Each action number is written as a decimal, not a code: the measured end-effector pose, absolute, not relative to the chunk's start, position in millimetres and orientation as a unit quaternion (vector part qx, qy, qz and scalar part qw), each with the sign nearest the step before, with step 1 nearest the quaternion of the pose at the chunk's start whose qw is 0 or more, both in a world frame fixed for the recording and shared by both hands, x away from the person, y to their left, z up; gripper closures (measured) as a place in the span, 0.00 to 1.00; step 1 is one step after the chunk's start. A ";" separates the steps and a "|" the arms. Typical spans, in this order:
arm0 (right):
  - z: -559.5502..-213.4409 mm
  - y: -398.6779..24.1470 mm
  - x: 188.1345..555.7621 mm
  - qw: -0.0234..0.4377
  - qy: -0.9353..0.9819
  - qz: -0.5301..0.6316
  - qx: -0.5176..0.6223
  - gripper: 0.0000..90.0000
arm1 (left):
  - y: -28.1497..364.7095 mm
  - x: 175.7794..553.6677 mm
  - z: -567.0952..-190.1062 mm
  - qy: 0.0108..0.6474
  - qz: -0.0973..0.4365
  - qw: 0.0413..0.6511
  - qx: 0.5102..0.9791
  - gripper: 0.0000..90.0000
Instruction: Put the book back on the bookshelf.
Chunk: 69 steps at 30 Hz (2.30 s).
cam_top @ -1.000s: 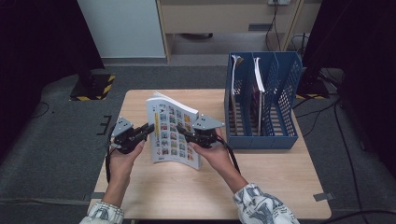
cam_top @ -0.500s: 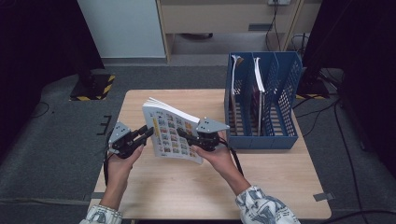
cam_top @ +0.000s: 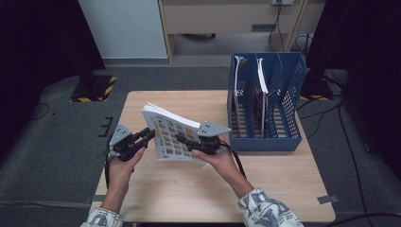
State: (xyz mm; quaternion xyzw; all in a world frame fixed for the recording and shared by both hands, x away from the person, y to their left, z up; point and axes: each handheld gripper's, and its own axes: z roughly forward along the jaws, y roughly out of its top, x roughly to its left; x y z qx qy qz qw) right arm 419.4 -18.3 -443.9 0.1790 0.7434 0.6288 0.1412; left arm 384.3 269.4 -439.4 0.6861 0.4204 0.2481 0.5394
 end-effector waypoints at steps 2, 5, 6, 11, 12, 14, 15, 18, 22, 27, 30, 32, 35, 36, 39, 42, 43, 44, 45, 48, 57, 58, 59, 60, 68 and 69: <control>-444.7 -18.3 419.2 0.147 0.743 0.628 0.177 0.77 | 269.6 384.2 -439.5 0.421 0.247 0.541 0.685 0.79; -445.7 -18.4 418.7 0.151 0.741 0.630 0.178 0.80 | 269.4 384.1 -439.6 0.422 0.245 0.542 0.684 0.79; -445.8 -18.4 418.6 0.156 0.741 0.629 0.178 0.80 | 269.2 384.3 -439.8 0.422 0.245 0.542 0.684 0.78; -446.0 -19.1 419.3 0.165 0.739 0.628 0.178 0.81 | 267.6 385.4 -442.2 0.427 0.242 0.539 0.685 0.70; -446.1 -19.3 419.4 0.166 0.739 0.628 0.178 0.81 | 268.0 385.7 -442.7 0.429 0.242 0.539 0.683 0.69; -446.0 -19.4 419.5 0.168 0.739 0.627 0.180 0.81 | 270.0 386.1 -443.7 0.434 0.243 0.539 0.680 0.65; -446.0 -19.4 419.6 0.168 0.738 0.628 0.180 0.81 | 271.4 386.2 -444.4 0.436 0.244 0.538 0.679 0.65; -446.0 -19.4 419.6 0.168 0.738 0.628 0.183 0.81 | 276.3 386.9 -448.4 0.445 0.246 0.532 0.677 0.63; -446.0 -19.8 419.7 0.167 0.737 0.628 0.187 0.81 | 282.2 389.2 -456.2 0.461 0.244 0.520 0.677 0.59; -445.9 -19.9 419.4 0.169 0.736 0.627 0.191 0.82 | 283.7 392.8 -469.8 0.481 0.250 0.491 0.682 0.41; -445.3 -19.9 419.2 0.171 0.736 0.626 0.194 0.82 | 283.8 395.6 -474.7 0.487 0.248 0.478 0.688 0.35; -444.9 -19.9 419.2 0.171 0.736 0.625 0.196 0.82 | 284.6 396.3 -476.8 0.491 0.248 0.473 0.688 0.34; -444.5 -20.0 419.4 0.172 0.735 0.624 0.202 0.82 | 285.4 396.3 -479.2 0.494 0.247 0.468 0.689 0.33; -444.3 -20.2 419.5 0.172 0.735 0.624 0.203 0.82 | 285.5 396.4 -479.5 0.496 0.247 0.467 0.690 0.32; -443.3 -20.8 419.3 0.167 0.735 0.623 0.209 0.82 | 285.6 396.8 -480.3 0.496 0.248 0.464 0.691 0.32; -441.5 -20.9 419.3 0.166 0.735 0.622 0.213 0.82 | 285.2 397.4 -481.4 0.496 0.248 0.460 0.694 0.31; -440.7 -21.0 419.2 0.166 0.735 0.622 0.213 0.82 | 284.8 397.6 -482.0 0.496 0.248 0.460 0.694 0.31; -439.9 -21.0 418.9 0.166 0.736 0.621 0.212 0.82 | 284.5 397.7 -482.5 0.496 0.248 0.458 0.695 0.31; -439.1 -21.0 418.8 0.167 0.736 0.620 0.212 0.82 | 284.2 397.7 -482.7 0.495 0.248 0.457 0.696 0.31; -436.9 -21.0 418.1 0.170 0.739 0.618 0.209 0.82 | 283.3 397.6 -482.8 0.492 0.250 0.454 0.699 0.31; -431.4 -20.3 415.2 0.183 0.744 0.610 0.202 0.82 | 282.6 397.7 -483.4 0.490 0.253 0.450 0.702 0.31; -431.3 -20.6 415.4 0.184 0.744 0.610 0.203 0.82 | 282.3 397.7 -483.6 0.489 0.253 0.449 0.703 0.30; -431.2 -21.1 415.6 0.183 0.743 0.610 0.205 0.82 | 282.2 397.6 -483.6 0.488 0.254 0.447 0.705 0.30; -431.2 -21.1 415.6 0.183 0.743 0.610 0.205 0.82 | 282.2 397.6 -483.6 0.488 0.254 0.447 0.705 0.30; -425.4 -28.0 416.7 0.187 0.737 0.613 0.213 0.82 | 282.0 397.4 -483.8 0.485 0.261 0.442 0.708 0.30; -425.4 -28.0 416.7 0.187 0.737 0.613 0.213 0.82 | 282.0 397.4 -483.8 0.485 0.261 0.442 0.708 0.30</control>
